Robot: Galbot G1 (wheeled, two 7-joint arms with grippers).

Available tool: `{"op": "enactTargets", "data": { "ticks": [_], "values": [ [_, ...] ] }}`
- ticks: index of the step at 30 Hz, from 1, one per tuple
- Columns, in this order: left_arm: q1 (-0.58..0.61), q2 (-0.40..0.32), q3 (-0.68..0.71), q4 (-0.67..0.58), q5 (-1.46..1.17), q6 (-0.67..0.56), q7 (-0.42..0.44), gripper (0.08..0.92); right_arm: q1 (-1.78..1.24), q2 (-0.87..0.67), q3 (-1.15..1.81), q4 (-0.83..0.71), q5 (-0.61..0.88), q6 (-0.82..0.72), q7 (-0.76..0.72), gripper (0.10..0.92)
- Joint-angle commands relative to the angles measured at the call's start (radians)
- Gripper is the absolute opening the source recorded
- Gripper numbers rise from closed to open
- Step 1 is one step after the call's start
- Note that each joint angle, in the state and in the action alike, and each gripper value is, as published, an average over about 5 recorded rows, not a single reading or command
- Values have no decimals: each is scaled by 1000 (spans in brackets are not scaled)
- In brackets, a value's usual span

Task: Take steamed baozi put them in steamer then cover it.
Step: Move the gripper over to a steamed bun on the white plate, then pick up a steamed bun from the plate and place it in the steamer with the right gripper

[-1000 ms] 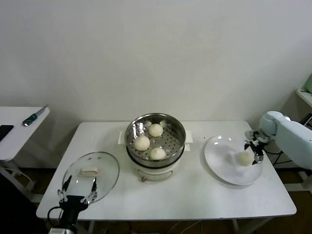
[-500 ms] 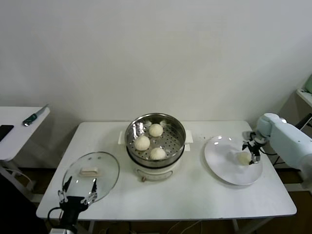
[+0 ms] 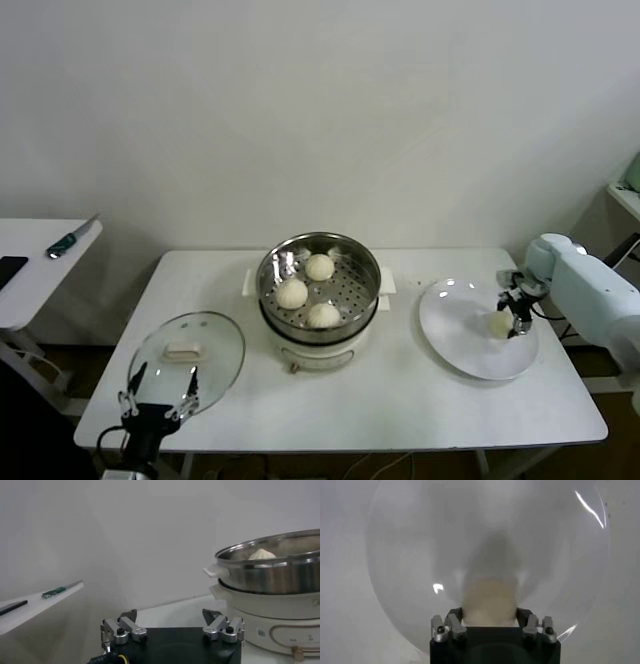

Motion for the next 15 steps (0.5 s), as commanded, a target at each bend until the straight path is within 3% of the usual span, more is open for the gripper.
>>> {"op": "enactTargets", "data": {
  "ticks": [1,6,15],
  "values": [
    [1,0,1,-6,1,1,0,823,7,1,4,-6,24,-5,-11,676],
    [0,0,3,-8,1,1,0,823,93,-33,-113,57,173,-46,-21,655],
    [-12,-5,32,-14,5,4,3,823,473,-40,-538,253,674,-200,6,652]
  ]
}}
